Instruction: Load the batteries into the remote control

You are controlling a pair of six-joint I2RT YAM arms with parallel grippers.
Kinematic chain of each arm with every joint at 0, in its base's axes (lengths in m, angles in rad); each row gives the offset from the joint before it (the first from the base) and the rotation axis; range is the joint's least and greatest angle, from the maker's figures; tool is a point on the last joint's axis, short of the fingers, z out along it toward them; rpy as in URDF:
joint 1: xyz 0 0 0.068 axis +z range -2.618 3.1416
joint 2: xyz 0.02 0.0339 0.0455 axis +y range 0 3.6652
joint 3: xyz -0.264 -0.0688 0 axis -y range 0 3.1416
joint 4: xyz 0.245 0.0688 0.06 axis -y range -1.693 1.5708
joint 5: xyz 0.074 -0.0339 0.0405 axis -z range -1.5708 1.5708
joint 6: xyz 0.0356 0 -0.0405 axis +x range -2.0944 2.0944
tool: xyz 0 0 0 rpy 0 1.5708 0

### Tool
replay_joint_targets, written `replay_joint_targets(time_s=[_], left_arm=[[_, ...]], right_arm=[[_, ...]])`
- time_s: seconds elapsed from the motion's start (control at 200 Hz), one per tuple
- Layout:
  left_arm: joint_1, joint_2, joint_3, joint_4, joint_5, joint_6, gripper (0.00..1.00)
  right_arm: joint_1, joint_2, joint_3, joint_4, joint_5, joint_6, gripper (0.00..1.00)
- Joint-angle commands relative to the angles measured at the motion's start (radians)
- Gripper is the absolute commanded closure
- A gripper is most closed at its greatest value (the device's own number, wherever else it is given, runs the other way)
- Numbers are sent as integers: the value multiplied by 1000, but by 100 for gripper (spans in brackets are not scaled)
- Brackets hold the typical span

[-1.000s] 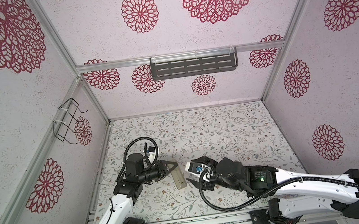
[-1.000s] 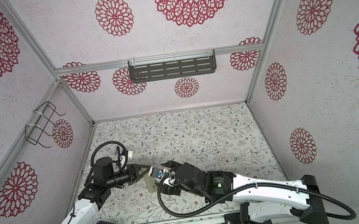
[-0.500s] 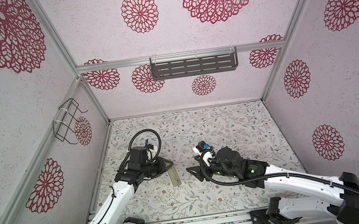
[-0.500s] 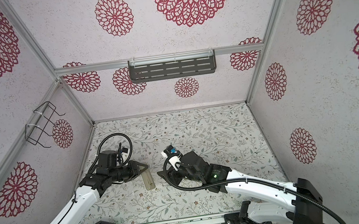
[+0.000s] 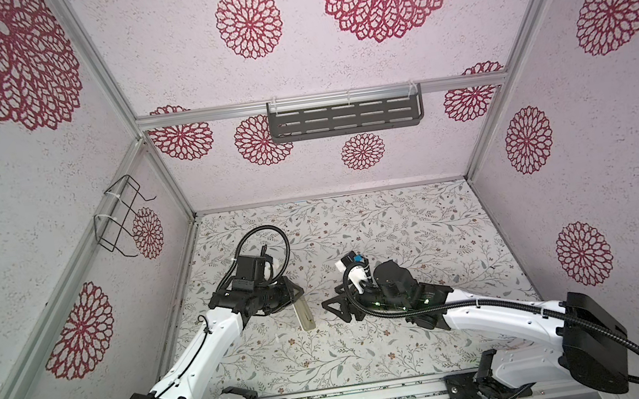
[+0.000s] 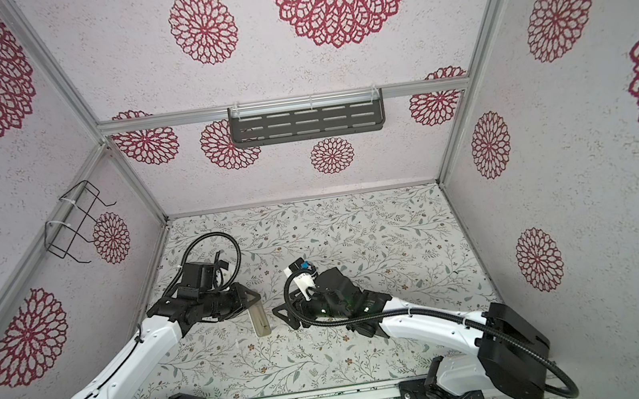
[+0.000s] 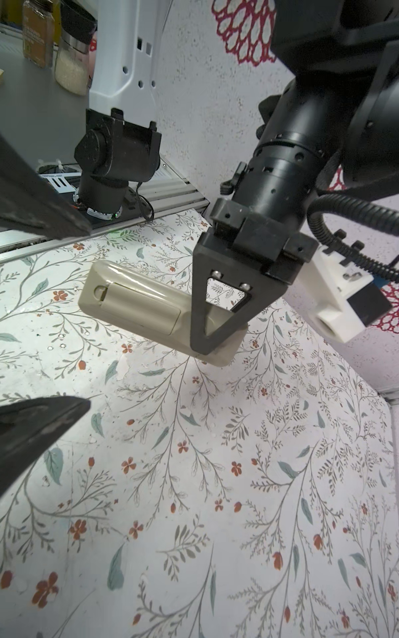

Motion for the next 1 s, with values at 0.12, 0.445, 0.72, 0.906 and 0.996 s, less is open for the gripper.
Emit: replay_joint_targets(time_s=[0.12,0.445,0.72,0.906,0.996], left_arm=[[-21,39,56,-12,-49,61,100],[-92,83,73,11,-113,89,100],[-111,87,82,11,-130,101,100],[-119,82,82,3,-147,106,100],[-122,85,87,-1,-158,110,100]], right_arm=[[-11,65,11,116,-58,66,25],[-13,165,20,176,-69,100,26],[-15,249,12,265,-96,153,30],[-15,282,9,332,-144,189,32],[-14,291,8,348,-161,200,32]])
